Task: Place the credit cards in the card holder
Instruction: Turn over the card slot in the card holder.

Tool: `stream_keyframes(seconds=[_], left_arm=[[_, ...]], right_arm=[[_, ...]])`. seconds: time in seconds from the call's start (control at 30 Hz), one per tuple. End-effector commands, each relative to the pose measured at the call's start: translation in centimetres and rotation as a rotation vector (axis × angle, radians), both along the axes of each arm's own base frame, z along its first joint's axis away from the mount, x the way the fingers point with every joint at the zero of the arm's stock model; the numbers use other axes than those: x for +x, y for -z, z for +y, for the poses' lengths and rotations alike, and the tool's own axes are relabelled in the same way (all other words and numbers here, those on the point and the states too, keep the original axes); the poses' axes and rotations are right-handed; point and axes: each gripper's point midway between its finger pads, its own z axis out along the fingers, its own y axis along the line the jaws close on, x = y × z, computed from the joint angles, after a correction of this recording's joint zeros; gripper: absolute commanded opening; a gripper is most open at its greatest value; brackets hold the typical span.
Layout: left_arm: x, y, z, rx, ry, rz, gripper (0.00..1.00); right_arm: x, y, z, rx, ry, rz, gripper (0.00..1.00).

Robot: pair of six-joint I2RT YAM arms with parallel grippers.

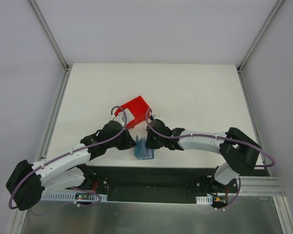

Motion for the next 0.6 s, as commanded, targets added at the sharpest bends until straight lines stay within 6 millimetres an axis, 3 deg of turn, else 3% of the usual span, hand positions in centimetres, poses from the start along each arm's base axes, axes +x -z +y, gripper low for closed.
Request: stream_keyframes(seconds=[0.0,0.27,0.57], left_arm=[[1.0,-1.2,-1.3,0.002,0.031,-0.057,0.0],[0.1,3.2,2.8,0.094,-0.134,-0.002,0.0],[-1.0,6.5,6.0,0.17,-0.24,0.042,0.0]], right_arm=[[0.3,0.2,-1.6,0.006,0.058,0.013,0.0],[2.3,-3.4,-5.0,-0.065,0.123,-0.146,0.0],[2.2,-4.5,-6.7,-0.115,0.15,-0.176,0.0]])
